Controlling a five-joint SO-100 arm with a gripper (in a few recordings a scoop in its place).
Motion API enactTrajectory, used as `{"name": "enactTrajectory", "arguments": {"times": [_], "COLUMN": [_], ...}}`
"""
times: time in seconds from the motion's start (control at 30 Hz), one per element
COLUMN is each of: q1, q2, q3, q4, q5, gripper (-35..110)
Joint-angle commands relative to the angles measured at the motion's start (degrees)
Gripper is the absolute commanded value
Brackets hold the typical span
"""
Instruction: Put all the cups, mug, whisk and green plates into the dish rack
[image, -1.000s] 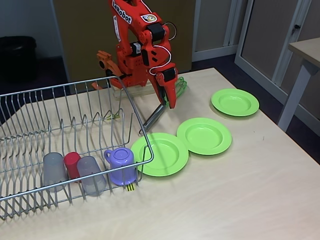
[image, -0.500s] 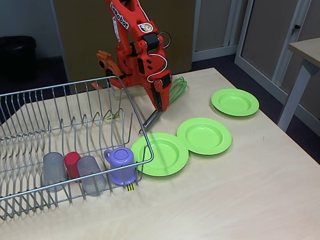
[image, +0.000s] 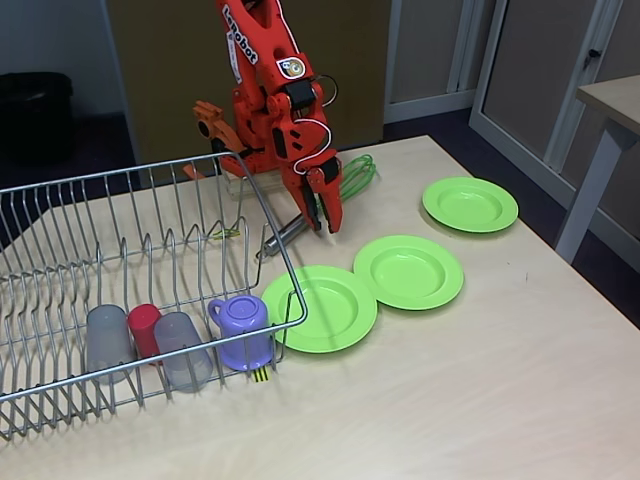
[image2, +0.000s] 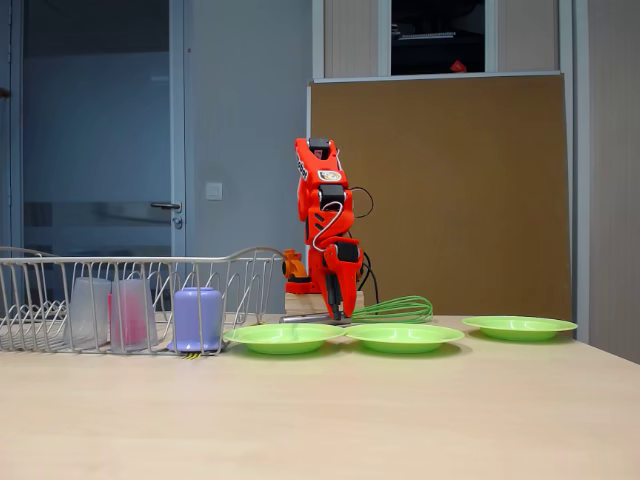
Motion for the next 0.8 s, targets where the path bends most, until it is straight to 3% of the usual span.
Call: {"name": "enactTrajectory", "arguments": {"times": [0.0,0.27,0.43,0.5,0.57,0.77], "q1": [-4.0,-4.9,-3.8,-4.2,-4.4,-0.8], "q2": [1.1,0.9,1.7,1.8,2.0,1.9], "q3": [-5.1,-18.5,-14.8,-14.7,-13.2,-11.6], "q4": [0.8,19.1,15.6,18.0,18.8,22.0], "q5": [-1.5,-0.9,23.7,16.7,18.7,6.8], "gripper": [0,0,0,0,0,3]}}
